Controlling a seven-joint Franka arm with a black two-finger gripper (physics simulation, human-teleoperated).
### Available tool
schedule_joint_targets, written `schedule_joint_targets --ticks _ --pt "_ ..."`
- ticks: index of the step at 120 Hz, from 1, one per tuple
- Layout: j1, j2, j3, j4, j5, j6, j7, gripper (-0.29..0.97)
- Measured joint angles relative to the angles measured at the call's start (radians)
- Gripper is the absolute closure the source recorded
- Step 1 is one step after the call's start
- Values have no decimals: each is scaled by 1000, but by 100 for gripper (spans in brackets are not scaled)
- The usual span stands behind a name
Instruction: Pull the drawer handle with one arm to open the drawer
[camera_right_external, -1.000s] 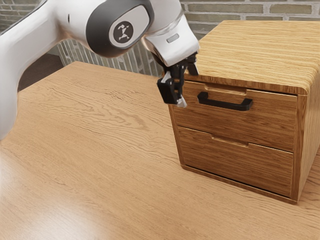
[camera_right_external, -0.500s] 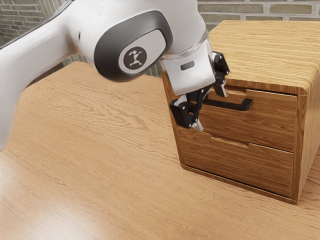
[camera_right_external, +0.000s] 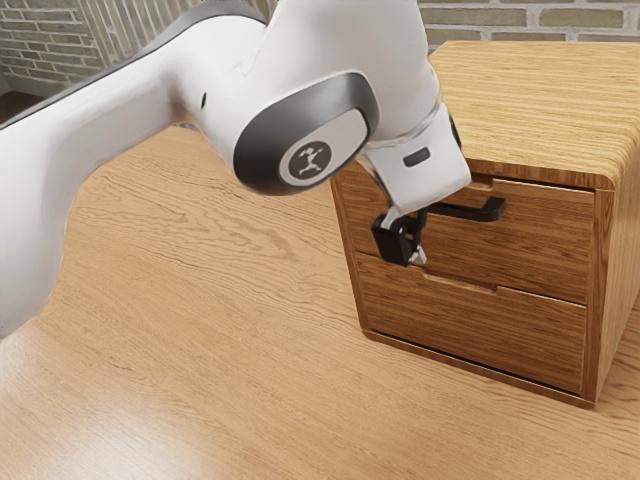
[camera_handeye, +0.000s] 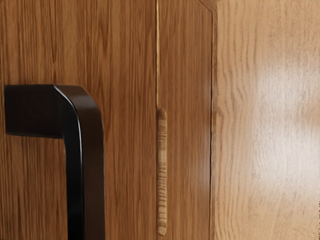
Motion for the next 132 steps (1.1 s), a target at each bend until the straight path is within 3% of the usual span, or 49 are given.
schedule_joint_targets --ticks 59,68,92,116,132 --pt "-26 -13 1 -69 -1 -28 -216 -1" --pt "-42 -41 0 -78 5 -29 -236 7" --pt "-91 -74 -3 -120 21 -31 -280 -2" --pt "-102 -109 -1 -162 24 -31 -313 4" --pt "-108 -121 0 -190 25 -31 -335 -2"
